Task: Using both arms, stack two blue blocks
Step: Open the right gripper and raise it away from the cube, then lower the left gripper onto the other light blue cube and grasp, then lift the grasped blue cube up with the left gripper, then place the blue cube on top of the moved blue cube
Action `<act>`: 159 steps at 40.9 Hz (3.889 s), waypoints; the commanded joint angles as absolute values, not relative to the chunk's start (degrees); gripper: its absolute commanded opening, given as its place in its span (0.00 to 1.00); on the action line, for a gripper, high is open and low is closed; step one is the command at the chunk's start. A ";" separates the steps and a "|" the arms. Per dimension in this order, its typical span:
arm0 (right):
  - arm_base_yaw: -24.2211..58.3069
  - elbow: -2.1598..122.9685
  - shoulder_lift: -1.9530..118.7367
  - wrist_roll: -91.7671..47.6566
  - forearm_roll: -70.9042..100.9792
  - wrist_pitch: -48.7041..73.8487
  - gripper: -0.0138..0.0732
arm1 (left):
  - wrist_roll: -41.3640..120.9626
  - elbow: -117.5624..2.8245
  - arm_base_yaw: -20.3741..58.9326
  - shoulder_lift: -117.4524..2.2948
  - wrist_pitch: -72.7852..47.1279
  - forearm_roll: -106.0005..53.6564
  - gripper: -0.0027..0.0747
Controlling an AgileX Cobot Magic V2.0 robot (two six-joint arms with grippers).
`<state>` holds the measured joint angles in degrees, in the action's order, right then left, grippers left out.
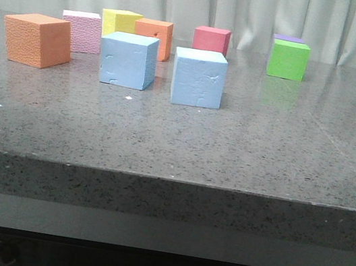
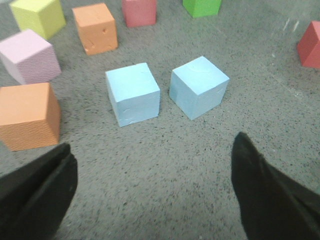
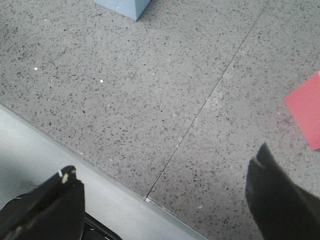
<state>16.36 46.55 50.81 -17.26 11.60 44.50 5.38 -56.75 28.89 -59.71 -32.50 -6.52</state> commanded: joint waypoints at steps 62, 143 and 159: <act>16.06 48.10 50.10 -17.97 12.43 41.73 0.91 | -20.31 -89.82 30.70 -103.68 -35.12 11.83 0.48; 16.06 48.10 50.10 -17.97 12.43 41.72 0.91 | 73.25 -113.25 22.09 -112.05 -64.65 -45.14 0.49; 16.06 48.10 50.10 -17.97 12.43 41.72 0.91 | 73.88 -113.25 22.09 -112.85 -64.91 -45.14 0.63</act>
<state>16.36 46.55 50.81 -17.35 11.69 44.50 73.85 -111.39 22.16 -115.55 -65.95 -41.61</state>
